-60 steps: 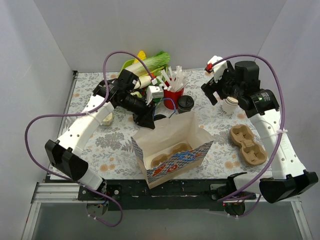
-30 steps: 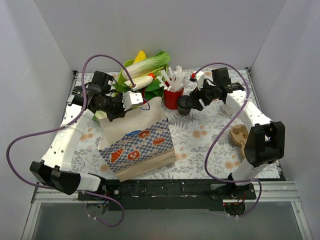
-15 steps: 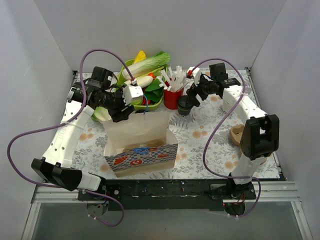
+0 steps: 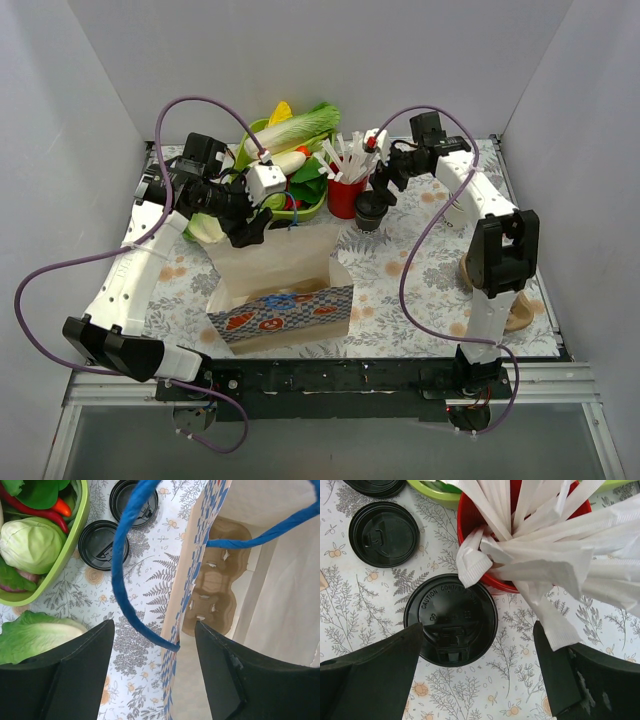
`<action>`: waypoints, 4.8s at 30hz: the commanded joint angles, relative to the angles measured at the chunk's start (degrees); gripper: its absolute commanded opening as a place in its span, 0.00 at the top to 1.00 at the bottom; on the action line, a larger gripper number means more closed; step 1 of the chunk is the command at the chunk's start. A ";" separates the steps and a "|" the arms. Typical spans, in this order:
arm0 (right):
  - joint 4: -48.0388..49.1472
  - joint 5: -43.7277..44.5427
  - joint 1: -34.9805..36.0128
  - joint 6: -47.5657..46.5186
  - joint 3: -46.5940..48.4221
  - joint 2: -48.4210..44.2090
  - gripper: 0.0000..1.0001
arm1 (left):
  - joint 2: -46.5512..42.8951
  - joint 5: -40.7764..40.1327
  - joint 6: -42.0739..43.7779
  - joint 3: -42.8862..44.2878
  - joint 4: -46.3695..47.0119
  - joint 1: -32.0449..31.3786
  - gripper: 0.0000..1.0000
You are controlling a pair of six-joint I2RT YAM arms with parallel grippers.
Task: Pack the takeout coffee
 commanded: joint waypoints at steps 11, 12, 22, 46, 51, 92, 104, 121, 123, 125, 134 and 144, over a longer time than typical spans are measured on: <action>-16.83 -4.70 1.17 -13.81 10.63 5.94 0.02 | -3.08 1.84 -4.95 -2.29 2.39 -0.09 0.32; -17.00 -4.79 1.34 -14.52 10.36 5.94 0.02 | -3.17 1.93 -4.87 -2.38 2.48 -0.09 0.32; -16.30 -3.21 2.66 -15.67 9.22 6.20 0.02 | -2.91 2.37 -5.05 -3.26 2.92 -0.09 0.32; -18.06 0.39 2.92 -13.64 9.75 8.40 0.02 | -1.06 2.46 -5.84 -2.82 3.36 -0.09 0.31; -18.85 0.83 2.92 -13.56 10.27 8.93 0.09 | -0.80 2.55 -5.75 -2.99 3.54 -0.09 0.31; -25.87 1.88 3.01 -15.83 -25.58 -24.65 0.37 | -3.52 6.68 -4.17 -10.02 6.70 -0.09 0.31; -30.63 6.80 3.36 -25.24 -27.87 -26.14 0.32 | -4.31 7.38 -5.22 -11.61 7.32 -0.09 0.30; -32.65 11.91 4.42 -29.38 -29.01 -25.70 0.18 | -3.87 7.47 -5.92 -12.05 8.02 -0.01 0.30; -32.13 12.26 4.68 -29.38 -29.45 -25.88 0.18 | -3.87 7.38 -5.84 -12.05 8.02 -0.09 0.30; -31.95 12.96 5.29 -29.38 -30.06 -25.88 0.15 | -3.96 7.38 -5.92 -12.05 8.11 -0.01 0.30; -28.96 17.44 8.54 -29.03 -33.23 -27.63 0.11 | -3.96 7.38 -6.19 -12.40 8.20 -0.09 0.30; -25.80 20.52 10.83 -26.57 -34.81 -27.29 0.13 | -3.96 7.29 -6.19 -12.84 8.29 -0.09 0.30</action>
